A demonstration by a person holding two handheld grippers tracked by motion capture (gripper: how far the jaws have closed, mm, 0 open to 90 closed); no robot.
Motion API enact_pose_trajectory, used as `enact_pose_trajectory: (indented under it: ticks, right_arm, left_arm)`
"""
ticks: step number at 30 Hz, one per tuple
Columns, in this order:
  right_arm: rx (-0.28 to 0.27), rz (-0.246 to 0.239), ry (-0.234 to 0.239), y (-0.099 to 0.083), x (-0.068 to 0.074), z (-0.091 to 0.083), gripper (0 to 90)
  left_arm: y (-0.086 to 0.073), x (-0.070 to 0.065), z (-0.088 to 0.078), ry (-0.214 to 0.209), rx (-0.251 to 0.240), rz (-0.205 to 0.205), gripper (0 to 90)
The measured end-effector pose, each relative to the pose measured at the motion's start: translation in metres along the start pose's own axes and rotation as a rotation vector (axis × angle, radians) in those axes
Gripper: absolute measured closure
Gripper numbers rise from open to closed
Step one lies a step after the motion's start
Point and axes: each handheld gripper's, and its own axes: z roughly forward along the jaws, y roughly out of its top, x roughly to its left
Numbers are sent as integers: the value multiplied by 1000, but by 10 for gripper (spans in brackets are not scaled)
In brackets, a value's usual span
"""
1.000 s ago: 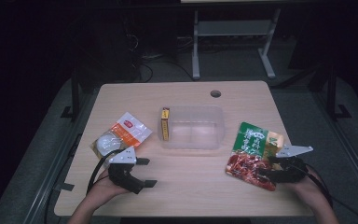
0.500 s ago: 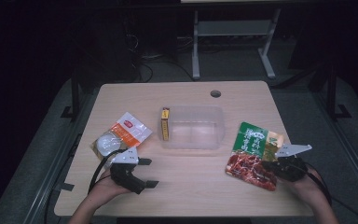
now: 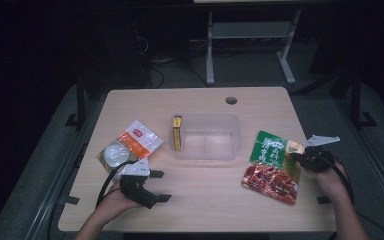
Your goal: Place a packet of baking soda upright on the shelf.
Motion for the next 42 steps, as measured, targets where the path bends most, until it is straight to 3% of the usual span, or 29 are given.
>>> enact_pose_trajectory:
  ticks: [5,14,20,38,42]
  right_arm:
    - [19,-5,1,4,-4,9,900]
    - [86,-103,-8,3,10,6,900]
    - [99,-136,66,-2,23,-1,900]
    - [151,-293,234,-3,94,-12,900]
    - [94,-272,234,7,93,-12,900]
  left_arm:
    - [0,-2,2,-2,0,-7,136]
    - [0,-3,2,-6,9,10,136]
    - [0,-4,3,-11,11,9,136]
    - [2,-3,7,-31,12,11,136]
    - [3,-3,8,-33,9,10,136]
